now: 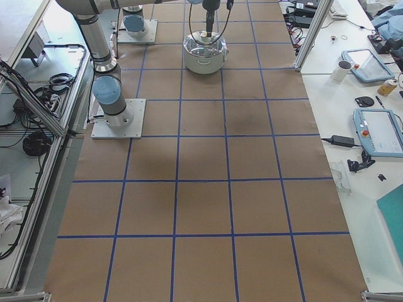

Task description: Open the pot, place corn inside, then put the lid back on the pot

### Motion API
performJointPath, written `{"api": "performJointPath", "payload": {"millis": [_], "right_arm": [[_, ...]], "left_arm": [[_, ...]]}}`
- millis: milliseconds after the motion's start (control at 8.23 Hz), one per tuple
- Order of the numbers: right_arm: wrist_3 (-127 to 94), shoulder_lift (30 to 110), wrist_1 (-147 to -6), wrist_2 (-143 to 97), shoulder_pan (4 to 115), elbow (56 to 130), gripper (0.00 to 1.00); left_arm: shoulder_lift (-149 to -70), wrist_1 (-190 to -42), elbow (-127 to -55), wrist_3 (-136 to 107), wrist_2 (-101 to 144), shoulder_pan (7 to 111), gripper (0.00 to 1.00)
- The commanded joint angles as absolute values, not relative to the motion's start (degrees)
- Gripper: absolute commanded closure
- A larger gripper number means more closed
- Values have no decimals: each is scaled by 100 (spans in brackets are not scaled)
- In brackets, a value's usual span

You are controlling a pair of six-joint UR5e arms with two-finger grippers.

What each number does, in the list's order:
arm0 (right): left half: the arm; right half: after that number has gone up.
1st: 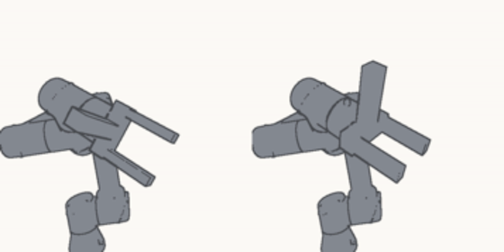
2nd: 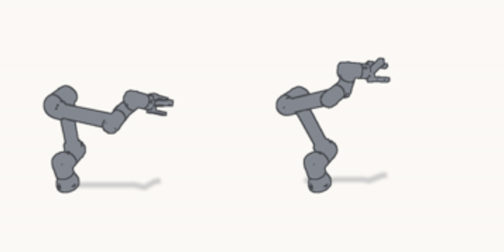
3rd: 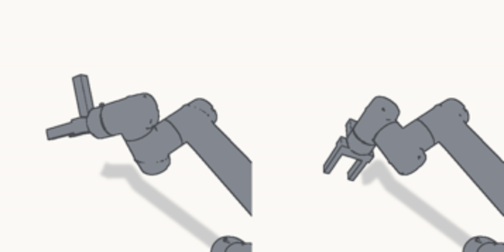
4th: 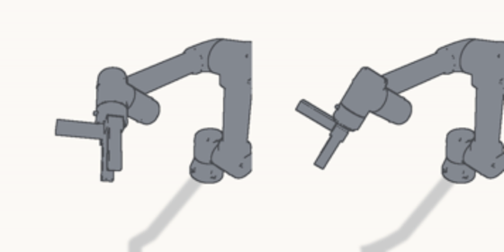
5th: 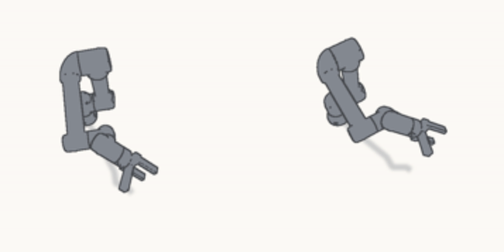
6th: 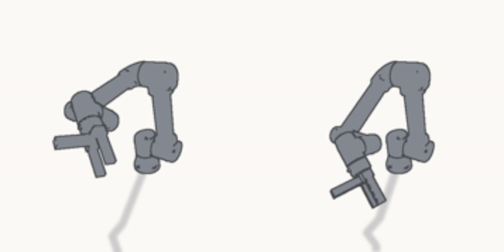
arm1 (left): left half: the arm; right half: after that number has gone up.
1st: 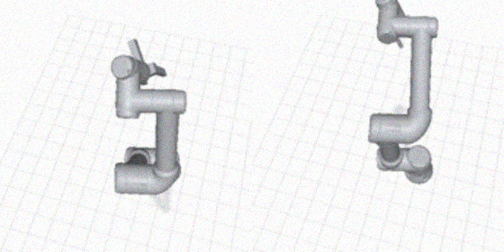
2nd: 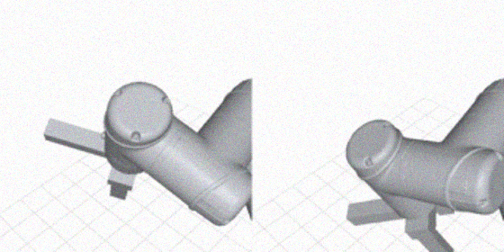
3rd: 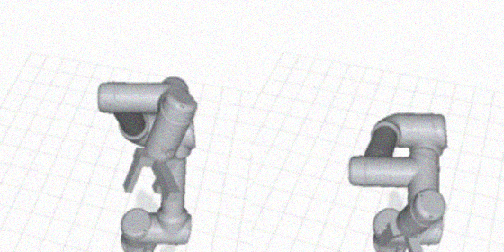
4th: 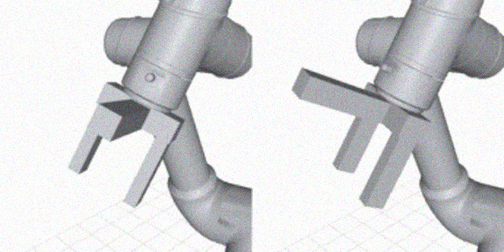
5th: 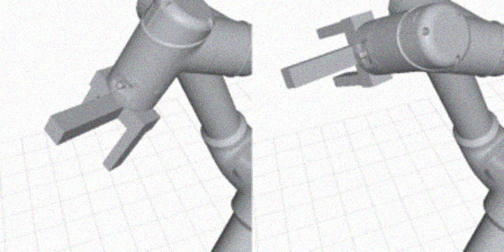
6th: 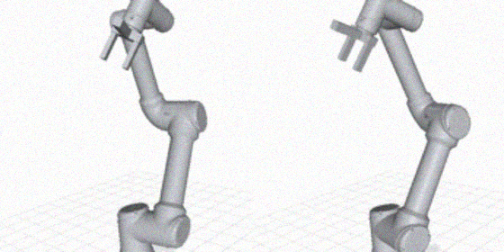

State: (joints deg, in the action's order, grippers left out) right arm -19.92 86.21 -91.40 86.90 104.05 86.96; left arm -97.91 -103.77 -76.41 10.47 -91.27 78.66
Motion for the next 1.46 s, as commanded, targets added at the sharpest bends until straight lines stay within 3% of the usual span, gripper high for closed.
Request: {"api": "performJointPath", "payload": {"millis": [0,365,729,1094,1215,1337], "right_arm": [[-3195,7702,-10139,8692,11406,8727,0],[-3549,7322,-10467,8745,12005,8815,0],[-3481,7190,-10617,8745,12015,8842,7],[-3437,7093,-10626,8798,12006,8851,9],[-3428,7101,-10591,8807,12006,8851,15],[-3402,7128,-10556,8789,12006,8851,31]], "left_arm": [[-9791,-10371,-7646,1020,-9132,7884,100],[-9791,-10380,-7655,1046,-9132,7884,100],[-9809,-10371,-7708,1028,-9123,7884,100],[-9800,-10371,-7743,1002,-9071,7901,100],[-9800,-10371,-7743,1011,-9062,7901,100],[-9800,-10371,-7743,1011,-9062,7901,100]]}}
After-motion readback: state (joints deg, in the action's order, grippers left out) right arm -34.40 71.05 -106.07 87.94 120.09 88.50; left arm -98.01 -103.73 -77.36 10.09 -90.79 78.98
